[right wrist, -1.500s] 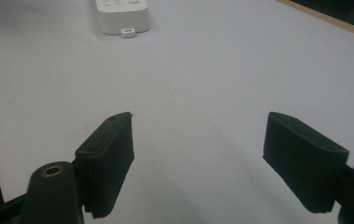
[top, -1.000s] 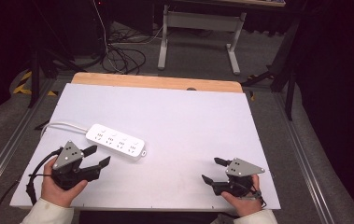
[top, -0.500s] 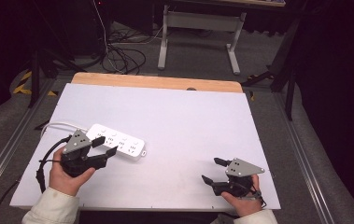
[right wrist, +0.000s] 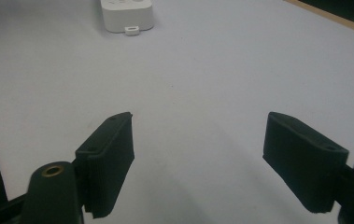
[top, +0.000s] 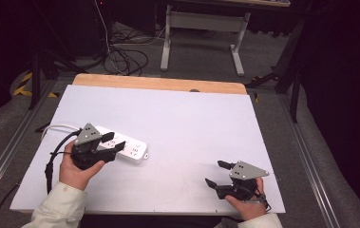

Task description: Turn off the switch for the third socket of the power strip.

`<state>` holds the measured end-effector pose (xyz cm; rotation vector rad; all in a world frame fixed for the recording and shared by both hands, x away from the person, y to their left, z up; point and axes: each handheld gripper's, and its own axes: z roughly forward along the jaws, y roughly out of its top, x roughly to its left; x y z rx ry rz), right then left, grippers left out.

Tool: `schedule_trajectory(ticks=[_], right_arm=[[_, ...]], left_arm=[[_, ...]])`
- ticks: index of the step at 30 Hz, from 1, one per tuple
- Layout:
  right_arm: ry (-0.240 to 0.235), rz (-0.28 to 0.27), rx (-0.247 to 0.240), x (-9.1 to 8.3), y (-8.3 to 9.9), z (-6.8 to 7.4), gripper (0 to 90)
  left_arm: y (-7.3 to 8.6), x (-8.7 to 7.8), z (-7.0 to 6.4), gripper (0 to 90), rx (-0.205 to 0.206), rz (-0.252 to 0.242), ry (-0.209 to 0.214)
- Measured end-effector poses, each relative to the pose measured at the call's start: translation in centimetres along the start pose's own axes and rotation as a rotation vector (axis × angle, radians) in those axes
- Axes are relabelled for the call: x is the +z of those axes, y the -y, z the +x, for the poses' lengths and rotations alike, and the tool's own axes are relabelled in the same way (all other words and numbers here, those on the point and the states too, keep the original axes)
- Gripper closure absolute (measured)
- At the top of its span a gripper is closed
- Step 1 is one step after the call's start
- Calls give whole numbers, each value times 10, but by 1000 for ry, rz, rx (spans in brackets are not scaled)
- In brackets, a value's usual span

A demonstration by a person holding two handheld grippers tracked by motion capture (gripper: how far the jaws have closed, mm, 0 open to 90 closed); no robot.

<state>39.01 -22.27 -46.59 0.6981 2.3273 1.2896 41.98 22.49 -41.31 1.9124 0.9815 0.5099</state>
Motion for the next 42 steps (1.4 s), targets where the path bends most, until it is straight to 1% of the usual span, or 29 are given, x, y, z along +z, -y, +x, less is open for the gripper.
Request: schedule_trajectory(ticks=[2,6,7,8,9,10,11,12,16,17,18,21,22,24,25,26,27,28,29,30,31,33,34,36,37,38,40,42], right_arm=[[-1,0,1,0,0,0,249],[-2,-1,2,0,0,0,249],[-3,2,5,0,0,0,249],[-2,3,1,0,0,-1,250],[-2,3,1,0,0,-1,250],[-3,4,1,0,1,-1,250],[-4,2,2,0,1,-1,251],[-5,2,2,0,1,-1,251],[-7,2,1,0,1,-1,251],[-7,2,2,0,1,-1,251],[-7,2,2,0,1,-1,251],[-7,2,1,0,1,-1,251],[-7,4,4,0,1,-1,251],[-9,4,5,0,1,0,251],[-8,5,3,0,1,0,251],[-9,5,2,0,1,0,251],[-8,3,0,0,1,-1,251],[-8,3,-1,0,1,-1,251],[-8,3,0,0,1,-1,251],[-8,3,-1,0,1,-1,251],[-9,3,-1,0,1,-1,251],[-8,3,-3,0,1,-1,251],[-8,3,-4,0,1,-1,251],[-9,3,-4,0,1,-1,251],[-9,1,-4,0,1,-1,251],[-9,1,-1,0,1,0,251],[-9,-3,-4,0,1,-1,251],[-9,-3,-4,0,1,-1,251]], left_arm=[[-1,4,1,449,-2,-9,-3],[-3,9,3,463,7,-5,-7],[-3,11,2,466,-4,-4,-3],[-4,15,3,466,-1,4,-5],[-4,15,3,466,-1,4,-5],[-4,17,3,466,3,9,-14],[-4,19,3,468,-3,10,-9],[-5,22,3,469,6,22,-15],[-6,27,3,477,8,27,-21],[-6,29,4,481,12,34,-32],[-6,30,3,483,2,35,-28],[-6,33,5,500,-1,47,-37],[-6,34,6,521,6,50,-47],[-5,36,6,552,4,50,-46],[-4,38,8,567,3,47,-53],[-3,40,9,587,0,50,-43],[-3,40,9,608,0,50,-43],[-2,43,11,632,-13,63,-33],[-2,43,11,654,-13,63,-33],[-1,46,12,685,-19,62,-41],[0,47,12,714,-15,62,-47],[0,48,14,774,-13,65,-45],[3,50,16,808,-27,60,-48],[4,51,18,859,-33,60,-47],[7,53,20,877,-47,63,-46],[8,54,22,896,-47,61,-49],[11,55,24,899,-54,58,-35],[13,57,26,900,-54,55,-31]])
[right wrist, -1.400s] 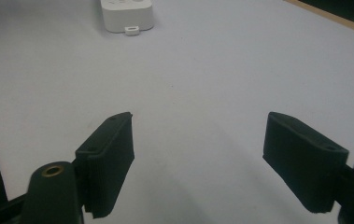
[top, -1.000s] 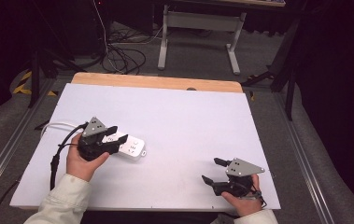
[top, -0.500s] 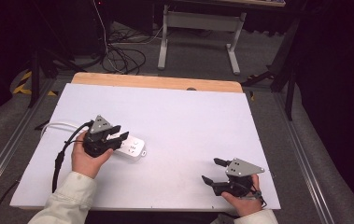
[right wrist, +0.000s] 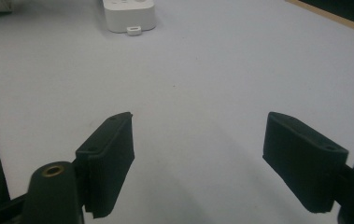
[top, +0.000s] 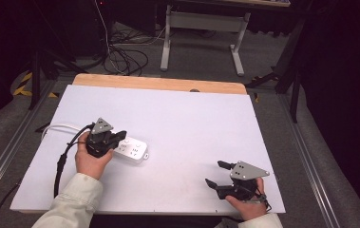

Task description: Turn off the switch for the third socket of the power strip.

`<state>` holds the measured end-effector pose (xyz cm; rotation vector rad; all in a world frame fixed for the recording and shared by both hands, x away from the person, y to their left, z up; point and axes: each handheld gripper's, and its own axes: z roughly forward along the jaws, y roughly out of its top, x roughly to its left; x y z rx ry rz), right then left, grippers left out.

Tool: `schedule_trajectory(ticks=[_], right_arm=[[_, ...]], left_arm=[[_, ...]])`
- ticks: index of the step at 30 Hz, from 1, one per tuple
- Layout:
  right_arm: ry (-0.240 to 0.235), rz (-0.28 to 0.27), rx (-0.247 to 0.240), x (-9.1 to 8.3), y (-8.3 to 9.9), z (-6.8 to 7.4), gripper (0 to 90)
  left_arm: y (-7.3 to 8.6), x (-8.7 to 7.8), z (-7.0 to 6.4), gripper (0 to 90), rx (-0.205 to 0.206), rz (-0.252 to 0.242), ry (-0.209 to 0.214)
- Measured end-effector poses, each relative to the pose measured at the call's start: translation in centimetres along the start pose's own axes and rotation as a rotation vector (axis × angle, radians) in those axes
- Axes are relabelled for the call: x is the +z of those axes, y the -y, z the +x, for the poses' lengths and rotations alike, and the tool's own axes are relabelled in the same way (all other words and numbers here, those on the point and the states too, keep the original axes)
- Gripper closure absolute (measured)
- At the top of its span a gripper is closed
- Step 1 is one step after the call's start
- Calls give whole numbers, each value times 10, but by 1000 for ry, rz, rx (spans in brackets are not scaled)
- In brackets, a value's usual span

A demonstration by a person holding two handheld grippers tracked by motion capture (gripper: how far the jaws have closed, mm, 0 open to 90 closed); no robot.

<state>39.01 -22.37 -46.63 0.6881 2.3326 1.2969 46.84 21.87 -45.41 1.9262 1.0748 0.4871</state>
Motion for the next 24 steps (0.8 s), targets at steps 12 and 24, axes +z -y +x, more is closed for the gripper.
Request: schedule_trajectory(ticks=[12,24], right_arm=[[-3,-1,-1,0,0,0,250],[-4,-2,-3,0,0,0,249]], left_arm=[[9,11,4,900,4,6,6],[14,17,3,900,72,9,10]])
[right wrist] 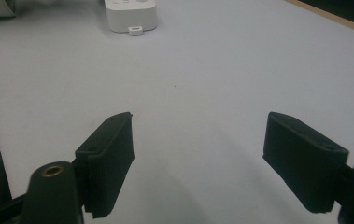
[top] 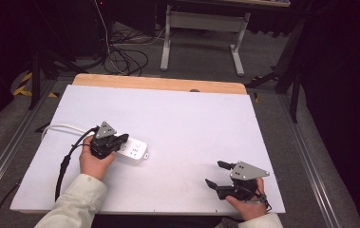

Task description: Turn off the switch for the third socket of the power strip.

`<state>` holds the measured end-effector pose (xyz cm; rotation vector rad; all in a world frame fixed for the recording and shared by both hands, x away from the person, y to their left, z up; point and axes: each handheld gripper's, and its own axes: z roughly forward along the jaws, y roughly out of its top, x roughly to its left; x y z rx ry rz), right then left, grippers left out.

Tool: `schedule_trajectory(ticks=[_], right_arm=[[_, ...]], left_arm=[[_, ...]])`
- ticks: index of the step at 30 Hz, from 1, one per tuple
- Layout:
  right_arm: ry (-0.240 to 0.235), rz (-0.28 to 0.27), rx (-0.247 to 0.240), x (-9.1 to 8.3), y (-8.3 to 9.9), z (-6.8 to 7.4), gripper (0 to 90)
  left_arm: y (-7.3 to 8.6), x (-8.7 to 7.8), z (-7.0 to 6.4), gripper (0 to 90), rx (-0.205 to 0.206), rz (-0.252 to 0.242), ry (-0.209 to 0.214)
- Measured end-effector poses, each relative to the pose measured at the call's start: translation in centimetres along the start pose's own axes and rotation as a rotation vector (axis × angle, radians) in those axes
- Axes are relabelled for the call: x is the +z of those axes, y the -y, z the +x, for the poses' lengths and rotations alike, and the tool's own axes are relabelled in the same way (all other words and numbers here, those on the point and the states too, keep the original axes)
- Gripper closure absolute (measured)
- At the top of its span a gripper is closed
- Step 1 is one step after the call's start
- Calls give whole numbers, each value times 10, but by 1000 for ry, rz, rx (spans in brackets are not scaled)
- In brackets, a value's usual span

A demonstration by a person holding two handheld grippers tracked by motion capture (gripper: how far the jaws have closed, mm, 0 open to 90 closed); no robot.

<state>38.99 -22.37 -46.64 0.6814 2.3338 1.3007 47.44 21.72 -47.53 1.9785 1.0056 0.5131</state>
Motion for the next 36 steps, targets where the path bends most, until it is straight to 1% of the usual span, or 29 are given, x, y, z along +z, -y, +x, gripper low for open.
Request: schedule_trajectory(ticks=[2,3,6,7,10,13,15,18,19,21,22,23,27,29,33,34,36], right_arm=[[-1,0,0,0,0,0,249],[-1,0,0,0,0,0,249],[-1,0,0,0,0,0,248],[-1,3,2,0,0,0,248],[-1,4,1,0,0,0,248],[-1,7,-1,1,0,0,248],[-3,7,0,1,0,0,246],[-6,5,3,1,0,0,245],[-5,5,4,1,0,0,245],[-3,8,3,1,0,0,245],[-4,11,7,1,0,1,245],[-5,11,3,2,0,0,245],[-4,12,2,2,0,1,245],[-3,12,3,2,0,1,245],[-3,12,2,2,0,1,245],[-4,13,1,2,0,1,245],[-4,14,1,2,0,1,245]], left_arm=[[1,1,0,900,0,2,0],[1,1,0,900,6,3,-7],[1,1,0,900,0,3,-4],[1,1,0,900,7,2,-12],[1,1,-1,900,9,4,-10],[3,2,-1,900,-3,0,-9],[2,2,-2,900,12,8,-27],[3,3,-3,900,15,10,-32],[3,3,-4,900,9,9,-31],[3,3,-7,900,29,7,-47],[3,3,-7,900,29,7,-47],[3,4,-10,900,54,10,-67],[3,4,-10,900,49,6,-74],[3,4,-9,900,29,7,-57],[3,4,-8,900,20,7,-54],[3,4,-8,900,5,4,-44],[3,4,-8,900,3,5,-44]])
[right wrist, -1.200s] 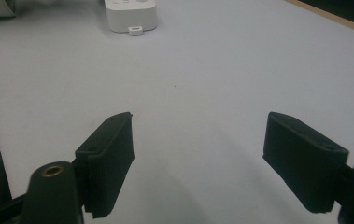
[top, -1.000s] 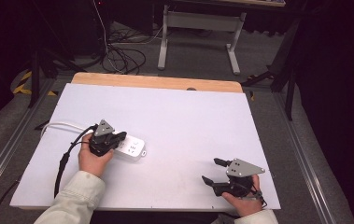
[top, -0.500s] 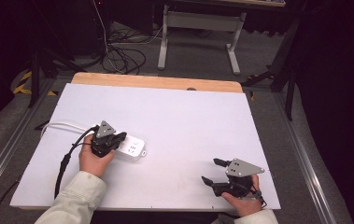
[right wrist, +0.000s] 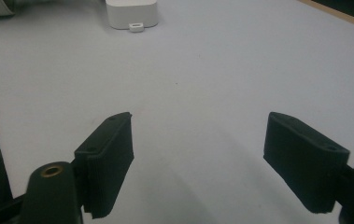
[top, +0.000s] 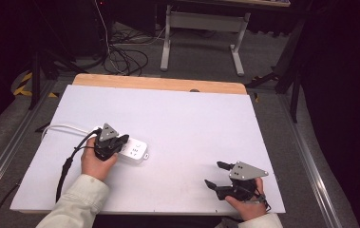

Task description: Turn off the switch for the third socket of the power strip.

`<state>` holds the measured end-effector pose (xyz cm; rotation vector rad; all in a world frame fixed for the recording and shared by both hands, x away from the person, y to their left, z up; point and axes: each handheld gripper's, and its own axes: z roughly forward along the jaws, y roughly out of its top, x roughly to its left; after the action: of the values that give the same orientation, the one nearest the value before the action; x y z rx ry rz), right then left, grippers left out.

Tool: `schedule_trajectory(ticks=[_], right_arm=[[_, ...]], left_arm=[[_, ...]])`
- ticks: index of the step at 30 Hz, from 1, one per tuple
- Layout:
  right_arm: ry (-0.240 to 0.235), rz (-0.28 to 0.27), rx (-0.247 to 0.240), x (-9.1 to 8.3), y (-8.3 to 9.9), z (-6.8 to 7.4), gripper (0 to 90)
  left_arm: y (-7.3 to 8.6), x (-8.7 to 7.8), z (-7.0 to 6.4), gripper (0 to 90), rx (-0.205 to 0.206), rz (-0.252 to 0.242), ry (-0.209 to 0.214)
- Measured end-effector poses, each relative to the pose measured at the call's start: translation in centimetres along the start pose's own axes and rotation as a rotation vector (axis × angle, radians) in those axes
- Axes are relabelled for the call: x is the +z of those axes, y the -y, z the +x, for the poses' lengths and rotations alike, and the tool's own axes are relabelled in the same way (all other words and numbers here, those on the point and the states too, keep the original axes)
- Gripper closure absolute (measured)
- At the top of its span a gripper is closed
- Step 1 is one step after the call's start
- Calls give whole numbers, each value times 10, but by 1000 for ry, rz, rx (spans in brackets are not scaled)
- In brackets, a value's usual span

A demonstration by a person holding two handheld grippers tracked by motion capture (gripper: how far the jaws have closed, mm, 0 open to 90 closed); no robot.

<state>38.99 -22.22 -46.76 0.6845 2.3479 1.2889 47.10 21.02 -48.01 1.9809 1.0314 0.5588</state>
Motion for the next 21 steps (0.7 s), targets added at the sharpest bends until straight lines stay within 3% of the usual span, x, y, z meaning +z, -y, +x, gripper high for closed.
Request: schedule_trajectory(ticks=[16,21], right_arm=[[-2,7,2,1,0,1,246],[-1,8,-4,1,0,1,246]], left_arm=[[-1,0,-2,900,-7,11,-27],[-4,0,-2,900,-34,37,-27]])
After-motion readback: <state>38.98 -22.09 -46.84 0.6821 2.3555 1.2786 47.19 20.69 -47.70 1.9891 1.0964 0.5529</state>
